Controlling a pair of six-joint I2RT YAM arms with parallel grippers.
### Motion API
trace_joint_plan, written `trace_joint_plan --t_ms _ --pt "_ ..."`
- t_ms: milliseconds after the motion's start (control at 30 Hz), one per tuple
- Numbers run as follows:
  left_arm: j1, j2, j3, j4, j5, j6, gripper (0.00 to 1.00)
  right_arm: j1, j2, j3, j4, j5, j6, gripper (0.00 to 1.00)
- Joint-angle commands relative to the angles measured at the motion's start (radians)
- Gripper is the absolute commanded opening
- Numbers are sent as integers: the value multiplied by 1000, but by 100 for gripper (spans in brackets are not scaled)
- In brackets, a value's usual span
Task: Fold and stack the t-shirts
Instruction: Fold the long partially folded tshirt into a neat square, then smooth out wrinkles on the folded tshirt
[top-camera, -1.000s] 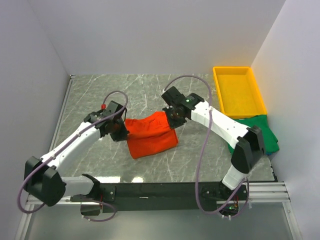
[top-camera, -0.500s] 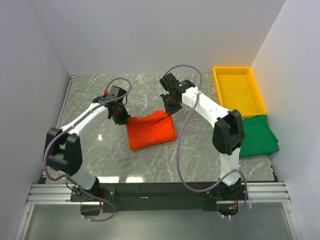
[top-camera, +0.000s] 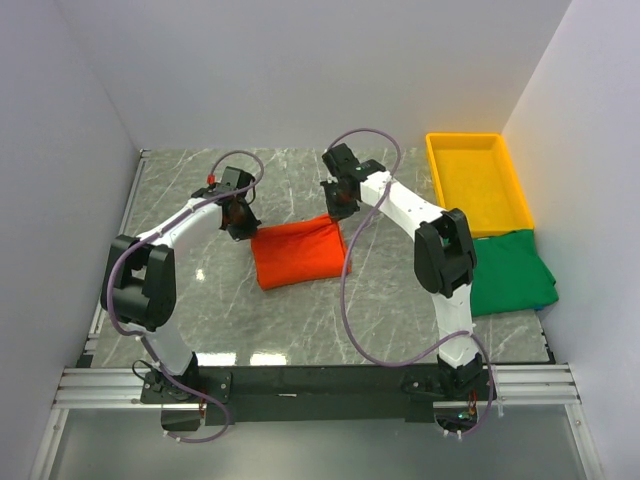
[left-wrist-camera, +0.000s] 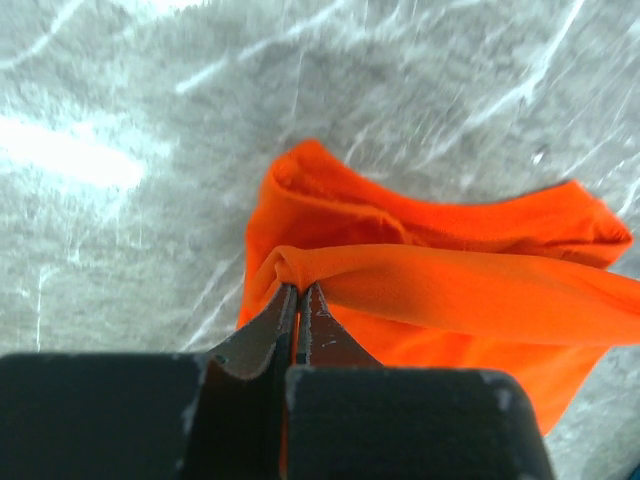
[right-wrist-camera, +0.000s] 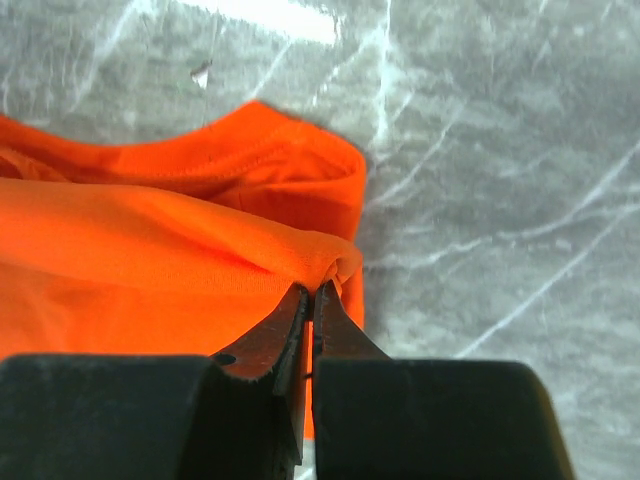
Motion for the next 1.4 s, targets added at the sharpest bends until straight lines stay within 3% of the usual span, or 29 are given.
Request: trace_joint_plan --t_ms 0,333,500,600,633,700,733,833,933,1100,1267,1367 --pt "11 -31 -23 55 -70 -27 1 -13 -14 -3 109 6 -23 0" --pt "16 1 -41 118 -55 -29 1 -27 -6 -52 186 11 -11 2" --pt "16 25 -47 164 -103 -35 2 -39 20 -69 224 9 0 16" --pt "16 24 -37 172 -123 -20 20 -42 9 -88 248 6 17 25" --pt "16 18 -34 167 -132 -17 33 -42 -8 -94 251 6 23 26" --pt "16 -19 -32 164 -140 -15 45 -42 -38 -111 272 9 34 30" --pt "16 -37 -35 164 -147 -15 57 -41 -82 -140 287 9 41 31" --pt "16 -129 -61 178 -147 -4 74 -42 -158 -198 370 -41 49 34" --pt "14 -252 -164 273 -97 5 74 -42 -241 -310 479 -183 28 38" --pt "14 -366 -343 542 87 0 67 -45 -212 -365 632 -404 44 40" --pt "17 -267 -367 726 198 14 59 -80 -100 -379 853 -665 167 40" --pt "34 -155 -321 769 235 16 57 -116 -13 -355 953 -727 254 40"
